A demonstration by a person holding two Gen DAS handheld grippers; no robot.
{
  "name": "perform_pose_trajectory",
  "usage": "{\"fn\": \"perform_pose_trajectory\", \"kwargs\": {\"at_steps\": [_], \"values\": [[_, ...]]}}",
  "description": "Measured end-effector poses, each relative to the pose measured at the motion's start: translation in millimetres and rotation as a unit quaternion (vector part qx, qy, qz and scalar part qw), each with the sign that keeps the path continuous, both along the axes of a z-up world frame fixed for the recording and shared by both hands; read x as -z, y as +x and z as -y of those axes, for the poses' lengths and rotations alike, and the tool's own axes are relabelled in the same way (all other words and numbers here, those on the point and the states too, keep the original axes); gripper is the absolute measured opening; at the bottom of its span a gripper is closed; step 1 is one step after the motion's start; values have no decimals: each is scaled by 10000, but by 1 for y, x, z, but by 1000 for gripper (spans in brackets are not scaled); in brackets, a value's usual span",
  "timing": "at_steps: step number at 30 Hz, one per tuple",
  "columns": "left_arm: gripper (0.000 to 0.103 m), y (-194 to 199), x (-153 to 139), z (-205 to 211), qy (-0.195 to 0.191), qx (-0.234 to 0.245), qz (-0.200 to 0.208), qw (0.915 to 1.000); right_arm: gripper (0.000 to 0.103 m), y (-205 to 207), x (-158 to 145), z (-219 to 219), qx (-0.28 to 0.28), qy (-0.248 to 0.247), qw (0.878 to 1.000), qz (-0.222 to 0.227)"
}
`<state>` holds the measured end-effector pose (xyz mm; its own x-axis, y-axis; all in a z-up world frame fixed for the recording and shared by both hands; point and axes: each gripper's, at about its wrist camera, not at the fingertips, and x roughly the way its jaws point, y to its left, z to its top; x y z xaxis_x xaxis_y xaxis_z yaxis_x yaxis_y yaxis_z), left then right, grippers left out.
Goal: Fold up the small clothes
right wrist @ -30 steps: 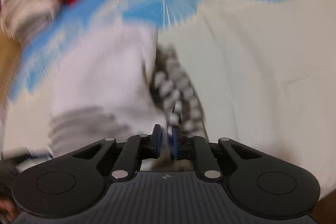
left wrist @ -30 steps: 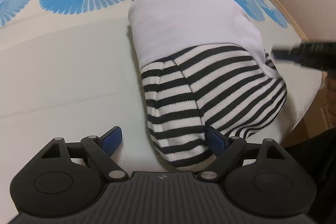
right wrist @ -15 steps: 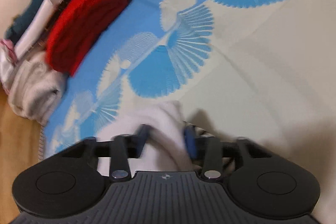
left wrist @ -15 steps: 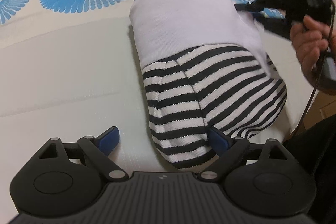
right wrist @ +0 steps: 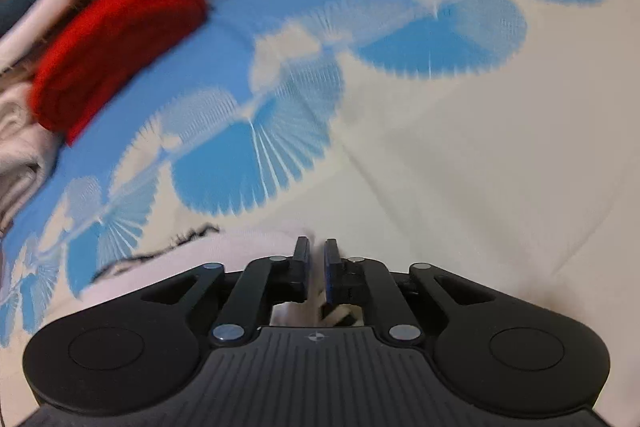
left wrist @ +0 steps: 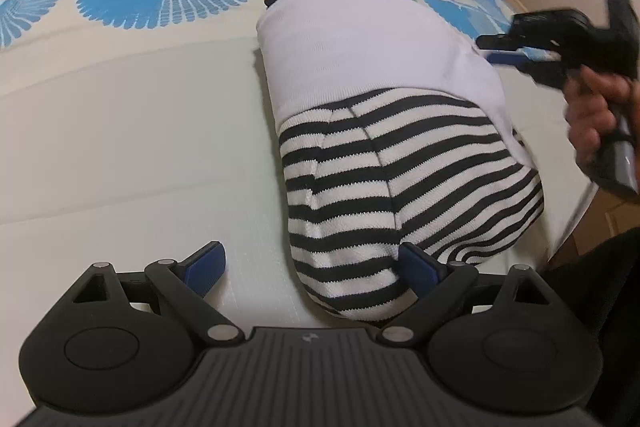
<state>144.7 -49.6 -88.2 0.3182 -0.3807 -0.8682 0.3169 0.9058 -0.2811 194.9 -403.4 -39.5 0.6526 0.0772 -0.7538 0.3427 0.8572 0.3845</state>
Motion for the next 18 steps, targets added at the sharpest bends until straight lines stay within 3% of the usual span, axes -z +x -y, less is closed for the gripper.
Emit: {"fn": "perform_pose_trajectory", "kwargs": {"at_steps": [2, 9, 10, 13, 16, 18], "values": [[95, -1, -1, 0, -5, 0, 14, 10000, 42, -12, -4, 7, -8, 214, 9997, 129], [95, -5, -4, -1, -43, -46, 120, 9999, 44, -33, 4, 3, -931, 935, 9910, -230], [95, -5, -5, -2, -107, -68, 163, 9998, 43, -34, 7, -2, -1067, 844, 9901, -356], [95, -6, -13, -5, -427, -161, 355, 9983, 4, -38, 8, -16, -1446, 497, 9875, -390], [95, -7, -17, -4, -736, -178, 436, 9962, 3, -48, -6, -6, -1135, 553, 9920, 68], [95, -7, -11, 1, -508, -48, 339, 9981, 2, -49, -3, 4, -815, 450, 9956, -82]]}}
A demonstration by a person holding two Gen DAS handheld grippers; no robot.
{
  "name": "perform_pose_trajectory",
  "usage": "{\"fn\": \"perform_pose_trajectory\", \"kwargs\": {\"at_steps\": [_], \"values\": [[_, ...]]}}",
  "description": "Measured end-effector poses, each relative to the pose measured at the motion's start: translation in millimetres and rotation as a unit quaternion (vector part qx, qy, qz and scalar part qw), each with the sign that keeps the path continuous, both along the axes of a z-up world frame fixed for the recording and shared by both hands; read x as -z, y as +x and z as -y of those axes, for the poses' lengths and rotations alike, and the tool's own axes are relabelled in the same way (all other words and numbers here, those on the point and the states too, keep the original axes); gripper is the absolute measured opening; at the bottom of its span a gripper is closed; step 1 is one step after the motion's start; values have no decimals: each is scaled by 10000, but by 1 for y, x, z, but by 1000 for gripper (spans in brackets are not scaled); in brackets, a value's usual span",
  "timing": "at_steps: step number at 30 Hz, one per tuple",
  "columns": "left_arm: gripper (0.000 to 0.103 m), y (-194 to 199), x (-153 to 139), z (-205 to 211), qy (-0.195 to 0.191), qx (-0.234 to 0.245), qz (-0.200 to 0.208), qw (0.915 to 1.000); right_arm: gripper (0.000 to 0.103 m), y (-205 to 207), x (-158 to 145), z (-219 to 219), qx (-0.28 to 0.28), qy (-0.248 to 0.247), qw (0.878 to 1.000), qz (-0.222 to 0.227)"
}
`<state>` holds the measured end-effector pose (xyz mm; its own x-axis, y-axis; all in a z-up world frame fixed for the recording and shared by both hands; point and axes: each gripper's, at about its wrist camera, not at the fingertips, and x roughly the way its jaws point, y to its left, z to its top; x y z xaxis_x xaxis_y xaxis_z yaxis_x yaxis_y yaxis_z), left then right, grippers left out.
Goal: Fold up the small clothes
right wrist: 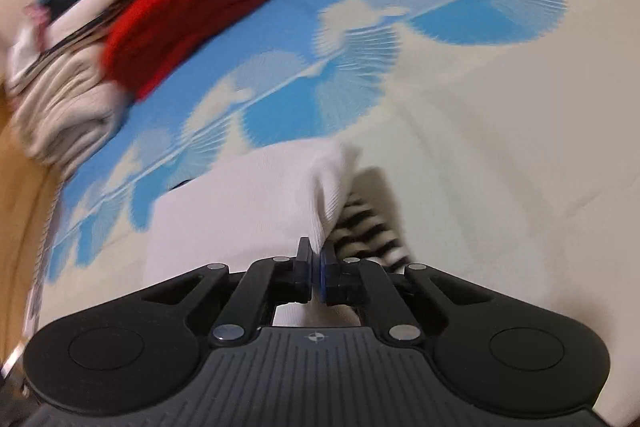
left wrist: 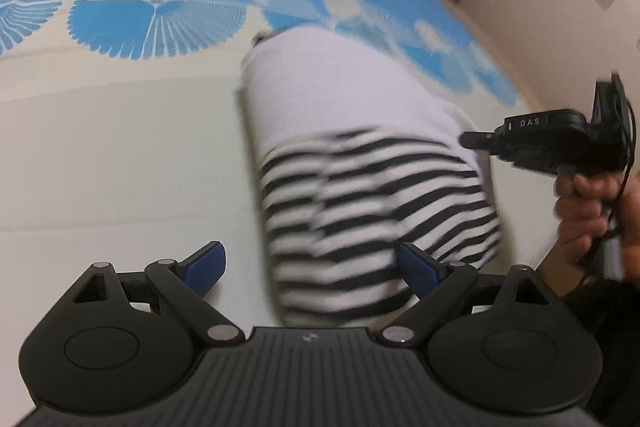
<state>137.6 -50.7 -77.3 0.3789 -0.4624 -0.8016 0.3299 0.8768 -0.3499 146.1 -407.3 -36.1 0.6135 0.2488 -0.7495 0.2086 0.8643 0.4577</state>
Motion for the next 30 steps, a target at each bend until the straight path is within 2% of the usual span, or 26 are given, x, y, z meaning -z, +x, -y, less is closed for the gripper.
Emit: {"fn": "perform_pose_trajectory", "kwargs": {"at_steps": [3, 4, 6, 8, 9, 11, 13, 15, 18, 21, 22, 24, 27, 30], "values": [[95, -1, 14, 5, 468, 86, -254, 9985, 3, 3, 18, -3, 61, -409, 9970, -654], [95, 0, 14, 4, 469, 45, -272, 9985, 4, 3, 19, -6, -24, -412, 9968, -689], [95, 4, 10, 0, 377, -18, -289, 9989, 5, 1, 10, -12, -96, -592, 9971, -474], [95, 5, 7, -5, 221, -103, -270, 9993, 16, -3, 0, -12, -90, -681, 9974, -228], [95, 5, 4, -7, 84, -159, -248, 9995, 21, -5, -2, -9, -114, -558, 9982, -190], [95, 6, -1, -8, -134, -183, -197, 9995, 42, -8, 4, -2, -204, -225, 9990, -332], [95, 7, -4, -9, -225, -195, -144, 9995, 46, -12, 14, 4, -407, 42, 9973, -613], [95, 8, -3, -6, -175, -201, -172, 9995, 46, -17, 19, 6, -646, 190, 9949, -746], [95, 8, 0, -3, -114, -187, -217, 9995, 45, -30, 22, 2, -1094, 77, 9902, -868], [95, 7, 1, -4, -136, -162, -186, 9996, 24, -43, 23, -5, -1514, -244, 9842, -882], [95, 7, 1, -5, -155, -170, -187, 9996, 9, -46, 21, -3, -1554, -222, 9841, -829], [95, 8, 3, -6, -184, -192, -203, 9994, 7, -51, 16, 8, -1435, 121, 9872, -687], [95, 8, 8, -5, -103, -118, -274, 9995, 4, -58, 11, 36, -976, 579, 9921, -526], [97, 5, 20, 3, 339, 149, -434, 9984, 3, -60, 27, 28, -1206, 34, 9877, -996]]}}
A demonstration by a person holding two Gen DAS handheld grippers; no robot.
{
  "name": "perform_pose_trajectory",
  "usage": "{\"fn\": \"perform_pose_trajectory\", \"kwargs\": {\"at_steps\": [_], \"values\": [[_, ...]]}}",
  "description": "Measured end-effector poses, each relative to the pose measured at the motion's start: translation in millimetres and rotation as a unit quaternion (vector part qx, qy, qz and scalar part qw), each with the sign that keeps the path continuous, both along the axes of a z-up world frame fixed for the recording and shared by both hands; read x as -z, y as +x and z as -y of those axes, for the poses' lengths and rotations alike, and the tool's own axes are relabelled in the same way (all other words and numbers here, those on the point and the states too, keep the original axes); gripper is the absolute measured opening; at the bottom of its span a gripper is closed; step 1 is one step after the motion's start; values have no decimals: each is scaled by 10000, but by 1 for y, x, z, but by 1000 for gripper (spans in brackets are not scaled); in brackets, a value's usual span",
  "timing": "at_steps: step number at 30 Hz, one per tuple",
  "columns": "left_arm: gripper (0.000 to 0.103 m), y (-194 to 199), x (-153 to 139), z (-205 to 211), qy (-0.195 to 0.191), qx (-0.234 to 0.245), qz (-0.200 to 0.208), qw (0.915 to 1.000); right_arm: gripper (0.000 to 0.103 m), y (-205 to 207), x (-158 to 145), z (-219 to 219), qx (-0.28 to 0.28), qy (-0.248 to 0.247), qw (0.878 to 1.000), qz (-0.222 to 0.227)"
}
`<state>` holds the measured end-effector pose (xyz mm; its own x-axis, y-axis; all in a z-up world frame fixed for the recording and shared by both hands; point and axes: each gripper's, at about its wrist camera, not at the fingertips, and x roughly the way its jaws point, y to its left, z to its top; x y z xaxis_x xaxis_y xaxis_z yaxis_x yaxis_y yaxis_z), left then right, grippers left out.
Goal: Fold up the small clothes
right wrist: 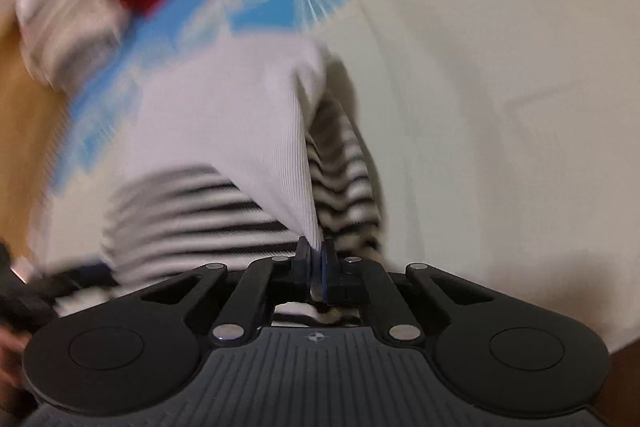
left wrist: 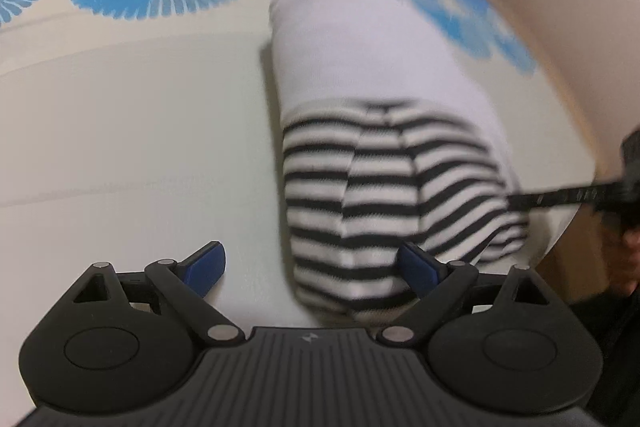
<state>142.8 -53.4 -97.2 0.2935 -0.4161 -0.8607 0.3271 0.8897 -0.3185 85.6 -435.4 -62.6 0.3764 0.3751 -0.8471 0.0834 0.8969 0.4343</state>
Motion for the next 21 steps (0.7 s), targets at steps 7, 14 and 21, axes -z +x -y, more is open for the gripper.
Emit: {"fn": "perform_pose_trajectory", "kwargs": {"at_steps": [7, 14, 21], "values": [[96, 5, -13, -14, -134, -207, 71, 9997, 39, 12, -14, -4, 339, -1, 9987, 392], [96, 51, -32, -23, -949, -958, 356, 9902, 65, 47, -5, -9, 871, 250, 9948, 471], [96, 104, 28, -11, -1880, -1701, -572, 9656, 65, 71, 18, -16, 954, 80, 9953, 139]]}}
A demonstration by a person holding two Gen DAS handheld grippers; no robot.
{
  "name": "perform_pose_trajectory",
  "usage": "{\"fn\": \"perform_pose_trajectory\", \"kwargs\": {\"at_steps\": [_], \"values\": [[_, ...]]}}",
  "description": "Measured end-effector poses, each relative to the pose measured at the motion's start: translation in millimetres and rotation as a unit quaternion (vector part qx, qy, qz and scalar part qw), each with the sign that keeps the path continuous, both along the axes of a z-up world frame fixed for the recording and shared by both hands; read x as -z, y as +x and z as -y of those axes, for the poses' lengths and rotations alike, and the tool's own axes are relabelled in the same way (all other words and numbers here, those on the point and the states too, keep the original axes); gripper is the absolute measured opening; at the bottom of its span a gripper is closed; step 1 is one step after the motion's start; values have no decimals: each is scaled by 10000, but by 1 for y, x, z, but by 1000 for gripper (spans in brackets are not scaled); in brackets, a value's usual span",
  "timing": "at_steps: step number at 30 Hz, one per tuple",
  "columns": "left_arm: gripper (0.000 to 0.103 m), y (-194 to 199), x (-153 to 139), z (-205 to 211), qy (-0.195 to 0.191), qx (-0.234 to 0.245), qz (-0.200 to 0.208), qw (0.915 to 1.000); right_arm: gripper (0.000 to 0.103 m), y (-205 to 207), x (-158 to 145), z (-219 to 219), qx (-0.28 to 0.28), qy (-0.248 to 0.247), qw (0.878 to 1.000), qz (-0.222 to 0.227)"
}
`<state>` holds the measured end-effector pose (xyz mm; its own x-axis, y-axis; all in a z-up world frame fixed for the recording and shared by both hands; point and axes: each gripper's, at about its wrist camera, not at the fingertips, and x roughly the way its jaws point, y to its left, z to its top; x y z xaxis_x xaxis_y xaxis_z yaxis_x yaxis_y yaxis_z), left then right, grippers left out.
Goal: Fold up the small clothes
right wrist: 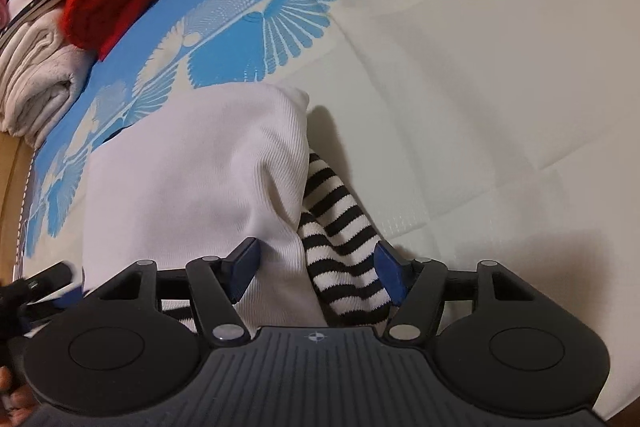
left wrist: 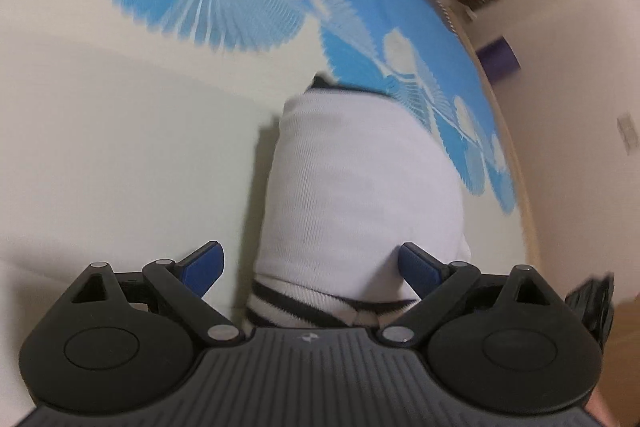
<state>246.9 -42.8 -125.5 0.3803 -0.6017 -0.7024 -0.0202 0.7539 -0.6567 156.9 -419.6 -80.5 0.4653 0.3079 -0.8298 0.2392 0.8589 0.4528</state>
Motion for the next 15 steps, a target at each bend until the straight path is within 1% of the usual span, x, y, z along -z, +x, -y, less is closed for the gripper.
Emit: {"fn": "perform_pose_trajectory", "kwargs": {"at_steps": [1, 2, 3, 4, 5, 6, 7, 8, 10, 13, 15], "values": [[96, 2, 9, 2, -196, -94, -101, 9997, 63, 0, 0, -2, 15, -11, 10000, 7], [96, 2, 16, 4, -357, -171, -168, 9991, 56, 1, 1, -2, 28, -27, 10000, 17], [94, 2, 21, 7, -553, -245, -199, 9980, 51, 3, 1, -3, 19, -6, 10000, 30], [91, 3, 22, 10, -639, -278, -183, 9974, 38, 0, 0, -4, 5, 40, 10000, 46], [84, 0, 21, 12, -576, -313, -120, 9978, 24, 2, 0, -4, -18, 109, 9999, 63], [79, 1, 18, 15, -490, -287, -21, 9984, 16, 3, 0, -6, -46, 142, 9999, 75], [67, 1, 15, 16, -422, -234, 61, 9988, 9, 5, -1, -8, -70, 98, 9999, 94], [56, 4, 9, 15, -349, -156, 135, 9992, 6, 7, -2, -10, -70, 41, 9999, 124], [49, 11, -7, 12, -192, 5, 299, 9994, 6, 11, -7, -12, 24, 43, 9997, 230], [48, 20, -44, -1, 202, 150, 740, 9969, 5, 19, -18, -18, 167, 234, 9981, 552], [48, 30, -67, -15, 424, 123, 929, 9947, 5, 28, -27, -28, 117, 417, 9955, 840]]}}
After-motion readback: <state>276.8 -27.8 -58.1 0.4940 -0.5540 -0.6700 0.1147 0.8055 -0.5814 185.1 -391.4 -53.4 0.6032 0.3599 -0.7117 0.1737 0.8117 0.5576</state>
